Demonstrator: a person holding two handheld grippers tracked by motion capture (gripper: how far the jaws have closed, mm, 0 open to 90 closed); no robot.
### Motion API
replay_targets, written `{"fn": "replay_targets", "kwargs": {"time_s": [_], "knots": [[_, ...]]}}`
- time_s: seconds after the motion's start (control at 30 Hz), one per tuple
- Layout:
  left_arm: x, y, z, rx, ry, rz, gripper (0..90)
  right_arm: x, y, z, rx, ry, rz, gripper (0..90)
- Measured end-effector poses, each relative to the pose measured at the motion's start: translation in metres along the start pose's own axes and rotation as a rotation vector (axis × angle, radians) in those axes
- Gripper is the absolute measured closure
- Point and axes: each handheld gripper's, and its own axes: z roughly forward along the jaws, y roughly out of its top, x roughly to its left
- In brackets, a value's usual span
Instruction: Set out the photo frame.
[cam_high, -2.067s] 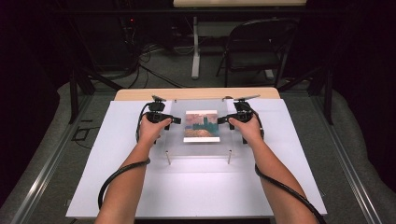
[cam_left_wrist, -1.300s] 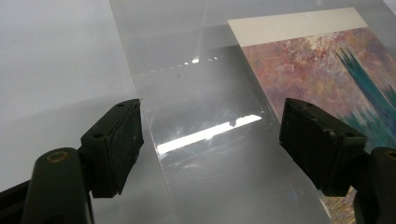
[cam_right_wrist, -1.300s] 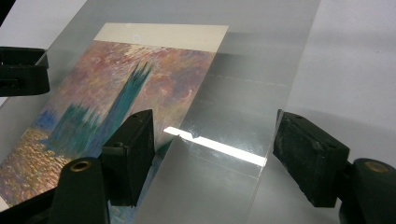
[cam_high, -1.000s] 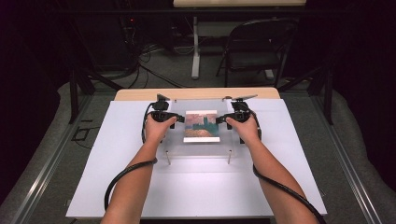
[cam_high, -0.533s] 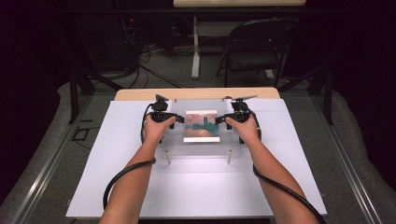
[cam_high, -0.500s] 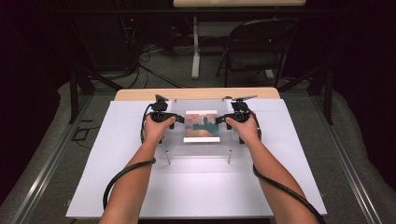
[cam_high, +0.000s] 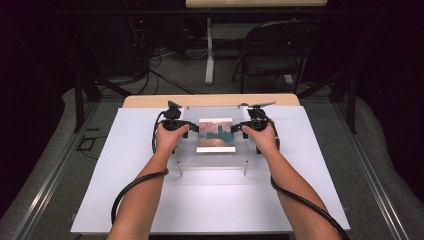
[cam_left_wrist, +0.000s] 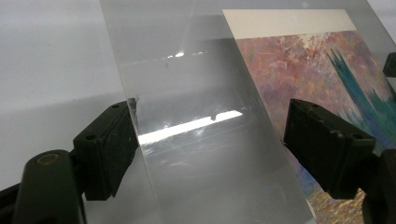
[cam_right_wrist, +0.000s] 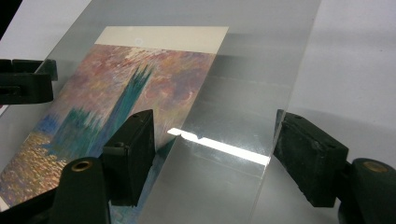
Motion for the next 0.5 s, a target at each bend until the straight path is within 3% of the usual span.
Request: {"fn": "replay_targets", "kwargs": {"time_s": [0.37,0.5], "knots": [[0.0015,-0.0009,-0.0062,-0.027,-0.007,-0.020,26.2,0.0027,0.0011,-0.0038,0.005,-0.014,-0.013,30.0],[0.0018,-0.0010,-0.0106,-0.035,-0.016,-0.021,29.4,0.0047,0.0030,-0.0075,0.016,-0.021,-0.040,30.2]]}}
